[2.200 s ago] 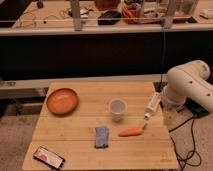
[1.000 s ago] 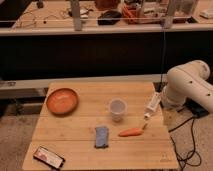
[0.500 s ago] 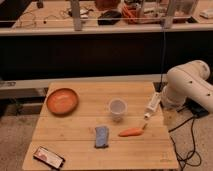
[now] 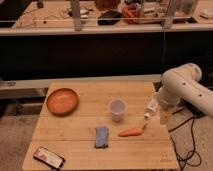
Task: Place the bottle in the ceramic bowl
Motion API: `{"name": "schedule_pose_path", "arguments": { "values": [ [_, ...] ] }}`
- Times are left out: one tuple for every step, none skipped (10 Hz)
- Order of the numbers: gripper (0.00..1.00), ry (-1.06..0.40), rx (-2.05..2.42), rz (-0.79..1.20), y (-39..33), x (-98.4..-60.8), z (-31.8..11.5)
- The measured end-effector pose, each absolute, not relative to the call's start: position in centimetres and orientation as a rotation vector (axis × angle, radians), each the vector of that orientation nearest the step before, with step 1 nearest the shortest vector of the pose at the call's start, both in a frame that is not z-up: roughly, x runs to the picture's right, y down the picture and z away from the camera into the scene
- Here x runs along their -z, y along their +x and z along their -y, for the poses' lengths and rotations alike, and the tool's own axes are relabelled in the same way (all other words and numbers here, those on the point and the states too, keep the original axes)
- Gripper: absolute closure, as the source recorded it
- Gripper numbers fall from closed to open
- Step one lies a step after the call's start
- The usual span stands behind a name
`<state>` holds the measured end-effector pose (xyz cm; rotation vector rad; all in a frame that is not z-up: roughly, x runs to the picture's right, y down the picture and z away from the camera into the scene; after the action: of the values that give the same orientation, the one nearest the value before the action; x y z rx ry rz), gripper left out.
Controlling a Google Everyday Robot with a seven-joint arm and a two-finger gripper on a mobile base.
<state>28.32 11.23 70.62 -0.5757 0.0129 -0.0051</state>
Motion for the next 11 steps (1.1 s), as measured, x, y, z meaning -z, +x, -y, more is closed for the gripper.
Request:
{"name": "schedule_pose_path", "arguments": {
  "values": [
    [0.20,-0.576,0.012,-0.007,28.2,-70.8,-11.2],
    [0.20,-0.578,0.018,-0.001,28.3,-71.6,-11.5],
    [0.20,-0.580,0.023,0.002,28.4,-72.4,-12.0],
    [0.20,-0.581,0.028,0.005,28.4,-73.0,-12.2],
    [0.20,-0.581,0.035,0.012,28.2,-73.6,-12.4],
    [0.20,-0.579,0.040,0.015,28.2,-73.7,-12.3],
    [0.20,-0.581,0.046,0.020,28.3,-73.9,-12.4],
    [0.20,-0.583,0.051,0.024,28.3,-74.1,-12.5],
    [0.20,-0.585,0.055,0.029,28.4,-74.4,-12.6],
    [0.20,-0.585,0.058,0.035,28.7,-74.7,-12.8],
    [0.20,-0.585,0.061,0.041,29.1,-75.1,-13.1]
  ]
}}
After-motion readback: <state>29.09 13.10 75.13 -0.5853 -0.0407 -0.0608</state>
